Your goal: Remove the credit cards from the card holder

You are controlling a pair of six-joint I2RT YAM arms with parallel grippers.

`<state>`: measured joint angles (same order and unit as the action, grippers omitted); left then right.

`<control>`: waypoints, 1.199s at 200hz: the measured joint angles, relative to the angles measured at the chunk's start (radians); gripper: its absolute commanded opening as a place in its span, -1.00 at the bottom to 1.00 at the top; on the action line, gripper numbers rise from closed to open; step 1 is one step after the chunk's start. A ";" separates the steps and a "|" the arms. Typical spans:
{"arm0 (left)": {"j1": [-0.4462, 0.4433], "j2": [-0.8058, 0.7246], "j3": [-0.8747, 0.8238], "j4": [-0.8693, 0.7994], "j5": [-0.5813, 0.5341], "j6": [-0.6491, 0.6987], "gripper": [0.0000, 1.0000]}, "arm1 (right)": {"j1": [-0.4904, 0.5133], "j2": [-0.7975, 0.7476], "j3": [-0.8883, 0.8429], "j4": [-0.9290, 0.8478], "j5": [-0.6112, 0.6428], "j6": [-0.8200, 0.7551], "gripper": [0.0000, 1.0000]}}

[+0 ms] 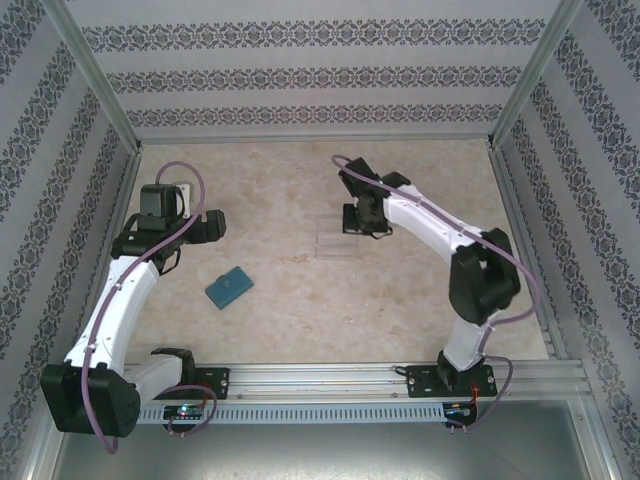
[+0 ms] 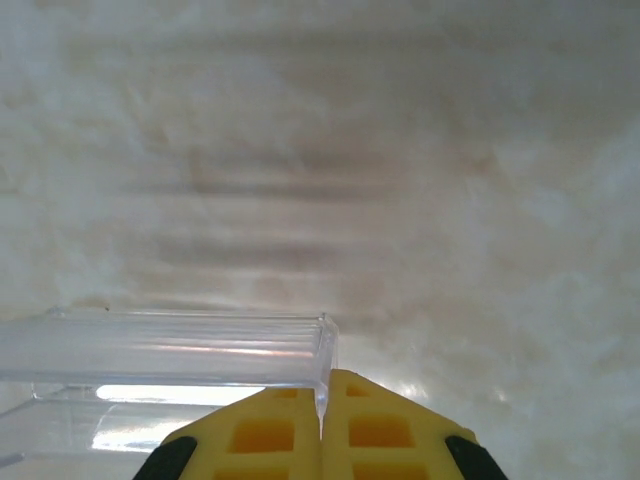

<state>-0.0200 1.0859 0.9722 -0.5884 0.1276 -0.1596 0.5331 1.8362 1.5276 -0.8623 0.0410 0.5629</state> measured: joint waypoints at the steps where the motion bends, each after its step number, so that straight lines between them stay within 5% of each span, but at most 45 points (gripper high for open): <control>1: 0.000 -0.001 0.000 0.000 0.000 0.000 0.98 | 0.000 0.004 0.006 -0.001 0.000 0.000 -0.89; 112: 0.000 0.006 0.000 0.007 0.005 0.004 0.97 | -0.001 0.497 0.690 -0.208 0.023 -0.085 -0.88; 187: 0.000 0.019 0.000 0.007 0.026 0.007 0.98 | -0.001 0.593 0.760 -0.256 0.023 -0.088 -0.83; 240: 0.000 0.073 0.014 -0.006 0.011 0.006 1.00 | -0.001 0.599 0.762 -0.252 0.022 -0.072 -0.60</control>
<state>-0.0200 1.1587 0.9867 -0.5941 0.1387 -0.1532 0.5323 2.4348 2.2898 -1.1141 0.0631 0.4904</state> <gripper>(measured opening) 0.997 0.188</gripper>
